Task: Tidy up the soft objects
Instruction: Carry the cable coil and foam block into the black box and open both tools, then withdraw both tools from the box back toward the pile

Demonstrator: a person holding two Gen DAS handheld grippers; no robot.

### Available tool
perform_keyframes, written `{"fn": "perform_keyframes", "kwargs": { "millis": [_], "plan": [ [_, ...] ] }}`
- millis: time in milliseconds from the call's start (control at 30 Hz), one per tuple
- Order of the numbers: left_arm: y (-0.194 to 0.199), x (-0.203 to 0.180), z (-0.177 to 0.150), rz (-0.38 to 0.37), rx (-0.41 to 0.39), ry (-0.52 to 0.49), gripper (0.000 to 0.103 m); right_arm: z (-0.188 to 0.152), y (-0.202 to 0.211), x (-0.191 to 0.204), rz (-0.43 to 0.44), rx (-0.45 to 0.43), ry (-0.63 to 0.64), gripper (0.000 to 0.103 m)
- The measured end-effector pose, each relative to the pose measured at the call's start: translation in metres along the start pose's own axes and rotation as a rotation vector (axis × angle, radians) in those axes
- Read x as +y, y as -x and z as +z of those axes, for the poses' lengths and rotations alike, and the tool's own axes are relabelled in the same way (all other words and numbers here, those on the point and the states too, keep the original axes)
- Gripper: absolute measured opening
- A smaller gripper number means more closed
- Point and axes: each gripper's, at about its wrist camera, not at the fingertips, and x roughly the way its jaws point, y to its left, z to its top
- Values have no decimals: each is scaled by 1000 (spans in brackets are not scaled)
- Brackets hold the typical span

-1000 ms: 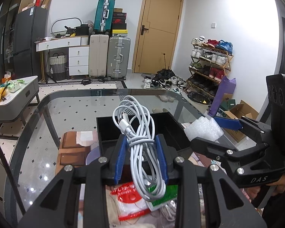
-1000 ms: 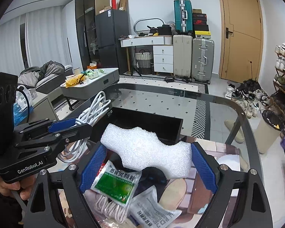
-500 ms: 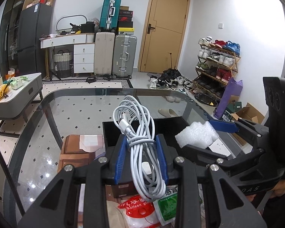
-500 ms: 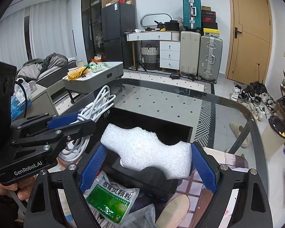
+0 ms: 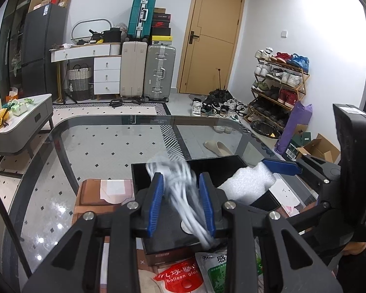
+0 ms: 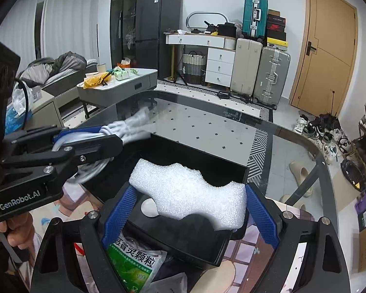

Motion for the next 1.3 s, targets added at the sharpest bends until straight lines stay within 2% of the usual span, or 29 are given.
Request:
{"fn": "perform_keyframes", "kwargs": {
  "millis": [433, 467, 533, 667, 700, 800, 900, 1000, 1133, 1300],
  "plan": [
    [-1, -1, -1, 23, 30, -25, 31, 1, -14, 4, -27, 26, 50, 94],
    [0, -2, -2, 26, 31, -25, 34, -1, -12, 5, -27, 23, 48, 95],
    [3, -1, -3, 29, 32, -19, 55, -2, -9, 6, -8, 15, 46, 99],
    [9, 1, -4, 26, 35, 4, 58, -1, -3, 9, -24, 11, 61, 101],
    [10, 1, -5, 31, 39, 5, 63, -1, -2, 10, -19, 9, 62, 101],
    [19, 6, -9, 39, 20, 28, 87, -4, 5, 9, -24, -1, 52, 102],
    [26, 13, -14, 45, 7, 57, 98, -9, 13, 6, -31, -7, 35, 102],
    [29, 18, -18, 76, 12, 55, 99, -16, 24, 4, -22, -16, -7, 102],
    [36, 19, -25, 80, 15, 57, 100, -26, 43, -2, -2, -38, -82, 102],
    [48, 10, -37, 105, 2, 18, 103, -43, 65, -3, -1, -63, -141, 102]
  ]
}}
